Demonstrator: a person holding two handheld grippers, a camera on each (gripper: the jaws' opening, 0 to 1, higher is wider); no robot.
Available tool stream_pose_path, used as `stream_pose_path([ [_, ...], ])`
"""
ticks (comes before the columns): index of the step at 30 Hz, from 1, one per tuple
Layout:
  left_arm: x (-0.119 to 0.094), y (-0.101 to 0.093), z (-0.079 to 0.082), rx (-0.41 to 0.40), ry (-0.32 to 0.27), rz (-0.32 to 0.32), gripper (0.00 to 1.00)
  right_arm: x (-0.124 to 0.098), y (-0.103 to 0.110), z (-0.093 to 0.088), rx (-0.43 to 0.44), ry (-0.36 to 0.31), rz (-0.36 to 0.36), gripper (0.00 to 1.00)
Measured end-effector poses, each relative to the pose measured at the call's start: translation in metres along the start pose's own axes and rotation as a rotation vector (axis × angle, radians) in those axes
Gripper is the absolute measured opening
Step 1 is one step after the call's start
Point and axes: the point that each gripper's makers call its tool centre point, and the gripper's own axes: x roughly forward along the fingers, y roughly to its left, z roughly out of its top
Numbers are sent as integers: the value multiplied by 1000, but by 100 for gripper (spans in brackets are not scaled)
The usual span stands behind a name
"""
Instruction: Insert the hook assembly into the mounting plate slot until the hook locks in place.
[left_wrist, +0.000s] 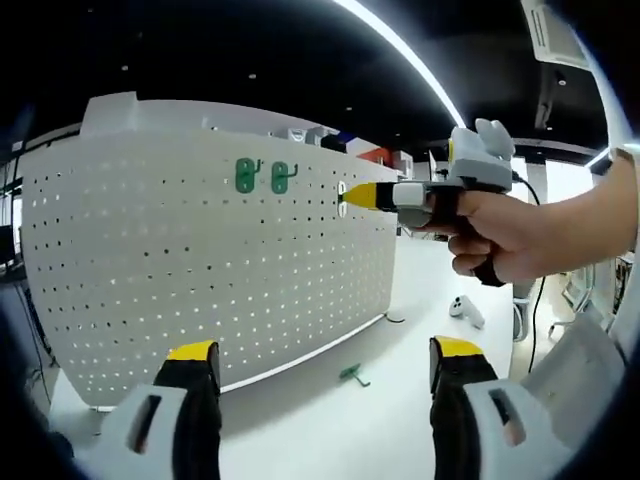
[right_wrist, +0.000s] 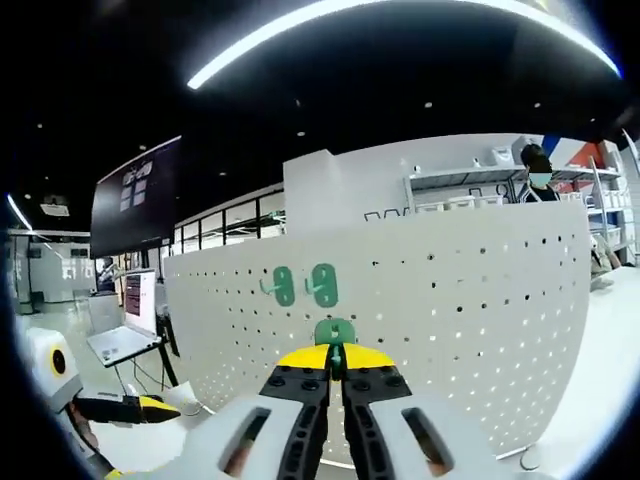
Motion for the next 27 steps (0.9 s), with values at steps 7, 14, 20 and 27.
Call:
stream_pose_path([
  [7, -6, 2, -5, 16, 11, -6, 87, 12, -12, 12, -12, -22, -15, 1],
  [14, -11, 2, -7, 18, 11, -7, 86, 24, -20, 23, -28, -50, -24, 1],
  [20, -14, 0, -10, 13, 13, -11, 85, 32, -22, 28, -43, -68, -28, 1],
  [27, -16, 0, -11, 4, 10, -15, 86, 39, -25, 32, -64, -75, -33, 1],
])
